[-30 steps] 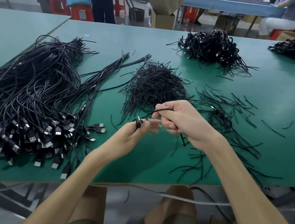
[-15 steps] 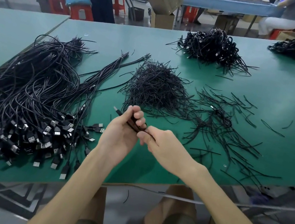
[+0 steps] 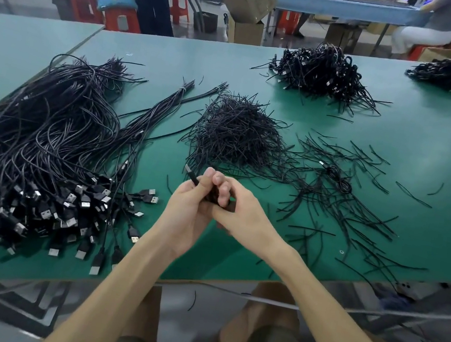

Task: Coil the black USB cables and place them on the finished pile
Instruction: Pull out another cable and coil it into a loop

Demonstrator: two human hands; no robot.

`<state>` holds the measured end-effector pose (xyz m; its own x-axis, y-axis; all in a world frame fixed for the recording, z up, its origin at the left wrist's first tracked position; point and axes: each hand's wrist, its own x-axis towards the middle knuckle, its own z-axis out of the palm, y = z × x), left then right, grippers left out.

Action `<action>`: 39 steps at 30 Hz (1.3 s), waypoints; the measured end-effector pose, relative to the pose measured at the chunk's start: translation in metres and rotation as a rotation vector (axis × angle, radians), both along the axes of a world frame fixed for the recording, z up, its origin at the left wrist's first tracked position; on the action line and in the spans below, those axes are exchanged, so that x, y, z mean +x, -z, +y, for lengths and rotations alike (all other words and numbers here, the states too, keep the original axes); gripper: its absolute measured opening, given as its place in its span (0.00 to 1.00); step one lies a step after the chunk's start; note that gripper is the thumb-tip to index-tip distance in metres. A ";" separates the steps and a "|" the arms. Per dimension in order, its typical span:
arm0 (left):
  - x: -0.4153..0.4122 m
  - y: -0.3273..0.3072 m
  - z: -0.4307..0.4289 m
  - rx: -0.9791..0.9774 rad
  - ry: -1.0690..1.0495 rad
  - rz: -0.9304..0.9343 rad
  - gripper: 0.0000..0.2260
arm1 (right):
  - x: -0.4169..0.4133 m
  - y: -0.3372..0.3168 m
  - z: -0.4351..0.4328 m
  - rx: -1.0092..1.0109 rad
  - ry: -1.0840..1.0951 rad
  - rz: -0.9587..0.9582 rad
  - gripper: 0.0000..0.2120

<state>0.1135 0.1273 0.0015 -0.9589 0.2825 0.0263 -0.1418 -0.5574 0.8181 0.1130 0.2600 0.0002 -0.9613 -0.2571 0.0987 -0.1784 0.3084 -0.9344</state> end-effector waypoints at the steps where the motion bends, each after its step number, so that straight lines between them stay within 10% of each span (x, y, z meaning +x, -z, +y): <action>1: 0.000 0.001 0.000 -0.029 0.017 0.016 0.12 | 0.001 0.002 0.002 -0.009 -0.001 0.007 0.20; 9: -0.001 -0.003 -0.038 -0.259 0.356 0.230 0.14 | 0.010 0.013 0.004 -0.337 -0.067 -0.104 0.16; 21: 0.013 -0.014 -0.038 -0.566 0.219 0.274 0.14 | 0.013 0.015 0.003 -0.392 -0.076 -0.060 0.15; 25: 0.011 -0.024 -0.052 -0.694 0.355 0.292 0.12 | 0.015 0.020 0.006 -0.310 -0.072 -0.040 0.15; 33: 0.005 -0.019 -0.044 -1.187 -0.209 0.319 0.06 | 0.005 0.011 0.011 0.106 0.016 0.149 0.09; 39: -0.004 -0.010 -0.044 -1.503 -0.169 0.327 0.14 | -0.001 0.004 0.018 0.417 -0.050 0.176 0.07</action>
